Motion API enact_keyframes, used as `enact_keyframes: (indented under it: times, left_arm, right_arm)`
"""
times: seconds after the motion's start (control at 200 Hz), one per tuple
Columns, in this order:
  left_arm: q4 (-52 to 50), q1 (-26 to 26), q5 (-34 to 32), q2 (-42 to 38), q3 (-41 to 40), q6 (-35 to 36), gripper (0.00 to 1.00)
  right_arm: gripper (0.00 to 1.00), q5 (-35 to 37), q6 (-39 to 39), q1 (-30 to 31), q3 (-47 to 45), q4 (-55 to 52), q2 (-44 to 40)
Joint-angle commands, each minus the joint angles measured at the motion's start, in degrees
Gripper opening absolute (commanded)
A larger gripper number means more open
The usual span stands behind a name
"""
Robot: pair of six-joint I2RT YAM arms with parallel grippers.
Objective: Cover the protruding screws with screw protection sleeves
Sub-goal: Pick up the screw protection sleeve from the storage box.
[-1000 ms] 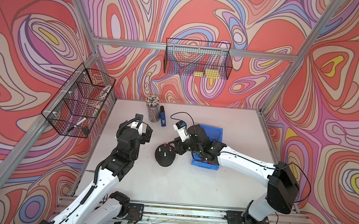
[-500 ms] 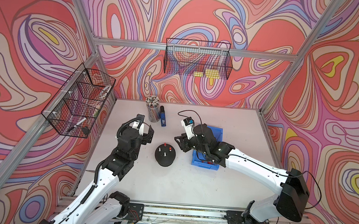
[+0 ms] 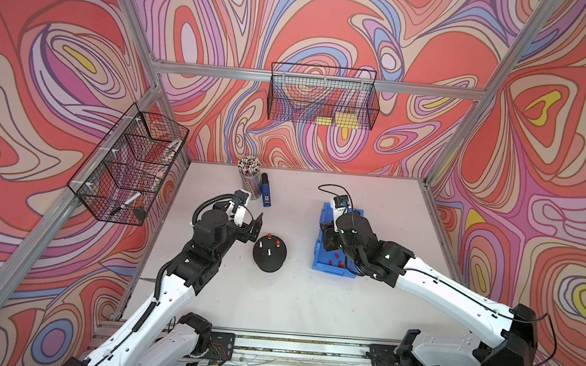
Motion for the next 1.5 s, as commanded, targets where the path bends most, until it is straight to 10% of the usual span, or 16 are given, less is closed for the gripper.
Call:
enact_keyframes:
  times: [0.0, 0.616, 1.492]
  left_arm:
    - [-0.83, -0.67, 7.2, 0.7, 1.09, -0.46, 0.98]
    - [-3.41, -2.86, 12.59, 1.97, 2.28, 1.33, 0.94]
    - [-3.83, -4.34, 11.4, 1.58, 2.1, 2.13, 0.95]
  right_arm:
    - [0.34, 3.6, 3.49, -1.26, -1.3, -6.13, -0.73]
    - [0.14, 1.05, 18.35, -10.97, 0.31, -4.78, 17.06]
    - [0.21, -1.73, 23.53, -15.68, 0.32, 9.01, 32.25]
